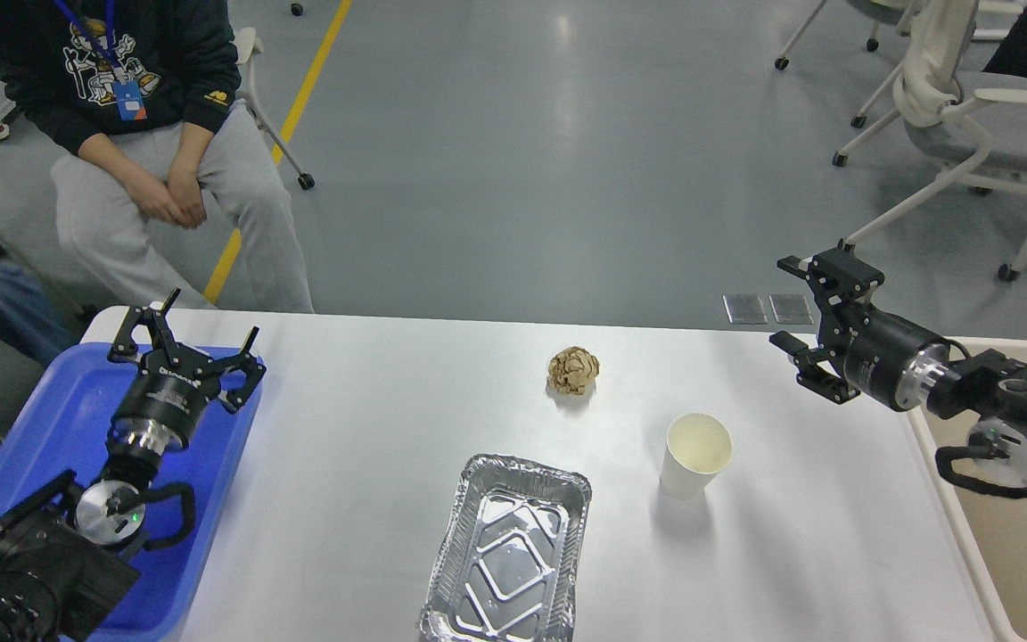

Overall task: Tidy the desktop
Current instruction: 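Swing the right gripper outward and turn it toward the white paper cup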

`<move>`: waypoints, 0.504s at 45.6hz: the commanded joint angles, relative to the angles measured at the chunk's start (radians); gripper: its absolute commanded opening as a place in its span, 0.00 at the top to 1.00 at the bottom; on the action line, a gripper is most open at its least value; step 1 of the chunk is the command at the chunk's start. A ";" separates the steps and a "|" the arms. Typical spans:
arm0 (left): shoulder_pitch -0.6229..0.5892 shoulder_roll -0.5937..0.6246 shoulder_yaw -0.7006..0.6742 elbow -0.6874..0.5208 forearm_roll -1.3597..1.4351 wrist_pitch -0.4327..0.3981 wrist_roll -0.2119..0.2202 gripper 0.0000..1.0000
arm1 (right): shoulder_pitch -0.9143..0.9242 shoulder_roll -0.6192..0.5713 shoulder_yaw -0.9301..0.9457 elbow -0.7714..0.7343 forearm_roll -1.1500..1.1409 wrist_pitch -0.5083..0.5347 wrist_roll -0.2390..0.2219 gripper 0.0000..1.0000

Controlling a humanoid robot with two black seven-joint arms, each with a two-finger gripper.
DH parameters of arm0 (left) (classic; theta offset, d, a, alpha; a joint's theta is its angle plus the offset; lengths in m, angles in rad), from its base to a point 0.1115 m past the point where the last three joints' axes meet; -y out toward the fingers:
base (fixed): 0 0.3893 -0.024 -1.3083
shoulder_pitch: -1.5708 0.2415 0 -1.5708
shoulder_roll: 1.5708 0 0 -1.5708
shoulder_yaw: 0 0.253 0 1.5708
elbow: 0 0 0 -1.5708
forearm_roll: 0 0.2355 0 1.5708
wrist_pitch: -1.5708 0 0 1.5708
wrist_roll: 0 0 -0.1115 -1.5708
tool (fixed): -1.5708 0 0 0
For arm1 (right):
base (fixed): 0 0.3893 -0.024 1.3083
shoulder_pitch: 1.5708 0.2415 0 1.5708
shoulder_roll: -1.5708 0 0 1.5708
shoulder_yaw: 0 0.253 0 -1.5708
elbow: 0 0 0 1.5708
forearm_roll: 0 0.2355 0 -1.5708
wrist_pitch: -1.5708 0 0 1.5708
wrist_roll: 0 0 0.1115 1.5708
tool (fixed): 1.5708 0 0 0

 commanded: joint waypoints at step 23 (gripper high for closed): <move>0.002 0.000 -0.002 0.000 0.000 0.000 0.000 0.00 | 0.650 0.031 -0.888 0.133 -0.318 -0.033 -0.012 0.00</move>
